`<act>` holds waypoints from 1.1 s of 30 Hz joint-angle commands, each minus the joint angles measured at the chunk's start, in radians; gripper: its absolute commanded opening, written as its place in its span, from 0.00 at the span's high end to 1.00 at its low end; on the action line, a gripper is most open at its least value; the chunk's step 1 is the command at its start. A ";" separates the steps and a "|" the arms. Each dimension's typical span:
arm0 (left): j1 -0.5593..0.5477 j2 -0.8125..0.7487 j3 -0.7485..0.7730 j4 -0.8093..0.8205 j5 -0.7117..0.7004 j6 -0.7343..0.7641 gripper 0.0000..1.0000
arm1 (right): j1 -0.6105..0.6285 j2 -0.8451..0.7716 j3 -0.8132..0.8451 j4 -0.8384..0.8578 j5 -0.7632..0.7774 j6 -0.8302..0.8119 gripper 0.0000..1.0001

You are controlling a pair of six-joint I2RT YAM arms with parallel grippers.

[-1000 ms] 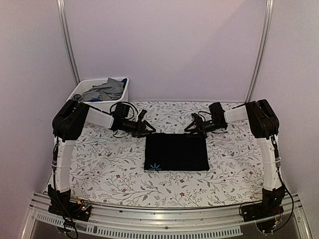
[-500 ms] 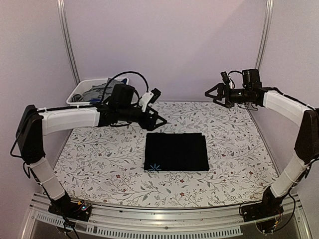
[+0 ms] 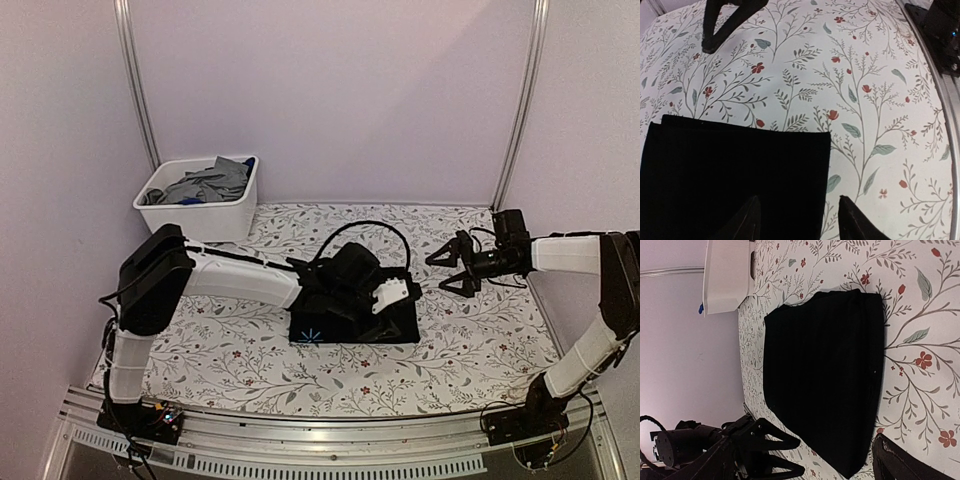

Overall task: Fold and stack the mixed laundry pile
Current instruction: Pick up the square-folded T-shirt from the center of the board.

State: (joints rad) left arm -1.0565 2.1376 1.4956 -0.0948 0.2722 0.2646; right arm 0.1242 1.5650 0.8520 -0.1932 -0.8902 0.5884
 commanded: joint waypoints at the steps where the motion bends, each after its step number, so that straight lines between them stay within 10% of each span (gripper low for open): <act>1: -0.042 0.071 0.084 -0.001 0.014 0.061 0.50 | 0.002 -0.039 -0.065 -0.001 0.010 0.033 0.07; 14: -0.044 0.256 0.202 0.028 0.054 0.048 0.65 | 0.034 -0.030 -0.132 -0.046 0.008 0.050 0.14; 22: -0.002 0.190 0.199 0.078 0.089 -0.046 1.00 | 0.084 0.032 -0.145 -0.008 -0.009 0.092 0.15; 33: 0.010 0.111 0.174 0.079 0.099 -0.068 1.00 | 0.162 0.187 -0.127 0.120 -0.051 0.270 0.15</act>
State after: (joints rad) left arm -1.0592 2.3226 1.6791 -0.0422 0.3653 0.2058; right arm 0.2687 1.7157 0.7189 -0.1284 -0.9306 0.7780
